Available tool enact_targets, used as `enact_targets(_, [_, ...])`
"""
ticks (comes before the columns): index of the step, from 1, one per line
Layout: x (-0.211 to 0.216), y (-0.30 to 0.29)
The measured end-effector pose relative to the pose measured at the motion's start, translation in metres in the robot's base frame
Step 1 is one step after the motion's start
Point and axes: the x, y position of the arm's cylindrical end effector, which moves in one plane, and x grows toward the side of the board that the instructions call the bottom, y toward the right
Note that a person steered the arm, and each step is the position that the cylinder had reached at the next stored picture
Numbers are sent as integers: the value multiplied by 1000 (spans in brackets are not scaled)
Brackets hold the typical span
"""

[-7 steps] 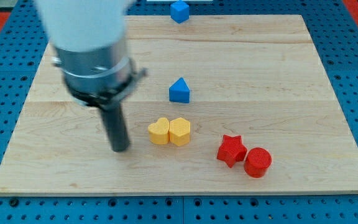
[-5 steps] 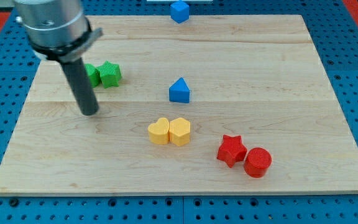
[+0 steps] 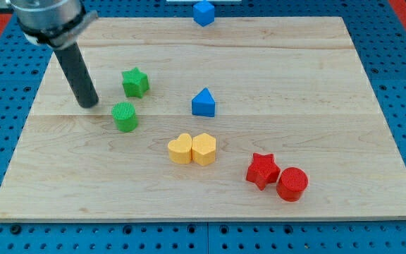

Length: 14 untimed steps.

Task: Move the green blocks towards the bottom center

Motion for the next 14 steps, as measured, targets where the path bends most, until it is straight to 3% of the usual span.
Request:
enact_targets(1, [-70,27])
enact_targets(3, [-6,59])
enact_targets(4, [-18,38])
enact_targets(5, [-39,52])
enact_targets(7, [1,62])
enact_targets(9, [-45,61])
enact_targets(10, [-46,67])
enact_targets(11, [-43,110])
enact_targets(12, [-33,117])
enact_targets(14, [19,87])
